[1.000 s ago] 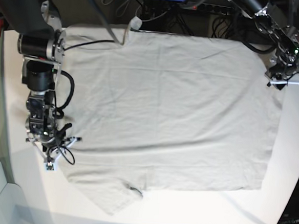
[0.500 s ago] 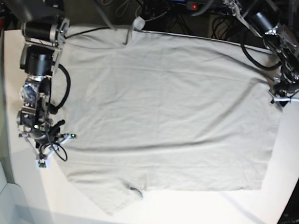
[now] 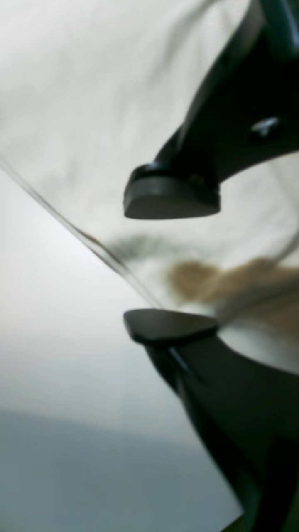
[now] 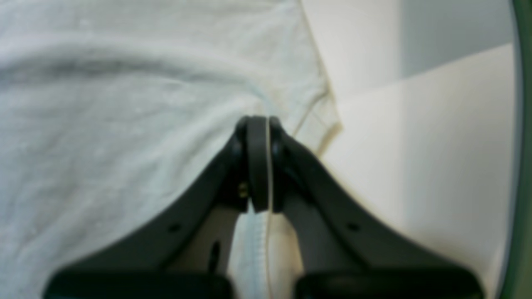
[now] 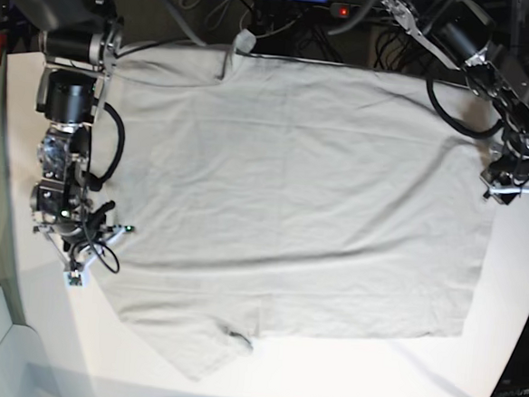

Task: Layout the t-shirt on the table in an organized manner, then fold the t-shirt properly
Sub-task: 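Release the shirt and move both grippers to the shirt's sides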

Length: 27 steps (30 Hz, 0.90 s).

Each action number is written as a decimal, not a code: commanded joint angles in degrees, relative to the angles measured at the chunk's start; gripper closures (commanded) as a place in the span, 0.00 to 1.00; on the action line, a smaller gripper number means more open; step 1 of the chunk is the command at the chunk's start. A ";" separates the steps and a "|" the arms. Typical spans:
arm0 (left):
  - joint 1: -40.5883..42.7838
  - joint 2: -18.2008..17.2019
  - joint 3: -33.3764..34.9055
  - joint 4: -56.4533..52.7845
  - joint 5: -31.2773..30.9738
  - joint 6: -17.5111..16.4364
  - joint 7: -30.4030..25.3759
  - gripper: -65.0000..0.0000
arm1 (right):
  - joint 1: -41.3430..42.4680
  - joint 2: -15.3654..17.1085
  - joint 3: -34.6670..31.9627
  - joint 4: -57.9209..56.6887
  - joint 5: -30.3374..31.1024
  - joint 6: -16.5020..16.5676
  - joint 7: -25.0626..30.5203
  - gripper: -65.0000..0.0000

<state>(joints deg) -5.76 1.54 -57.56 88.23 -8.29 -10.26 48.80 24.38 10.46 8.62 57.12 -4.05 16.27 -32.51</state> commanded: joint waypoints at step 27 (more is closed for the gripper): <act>2.29 1.49 0.02 10.46 -0.36 -0.60 8.30 0.48 | 4.06 0.49 -2.34 -11.72 -0.03 9.71 6.27 0.98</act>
<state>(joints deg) -3.14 3.66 -57.63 97.56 -8.08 -10.52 58.06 28.14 10.50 6.28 44.69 -3.49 24.67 -24.21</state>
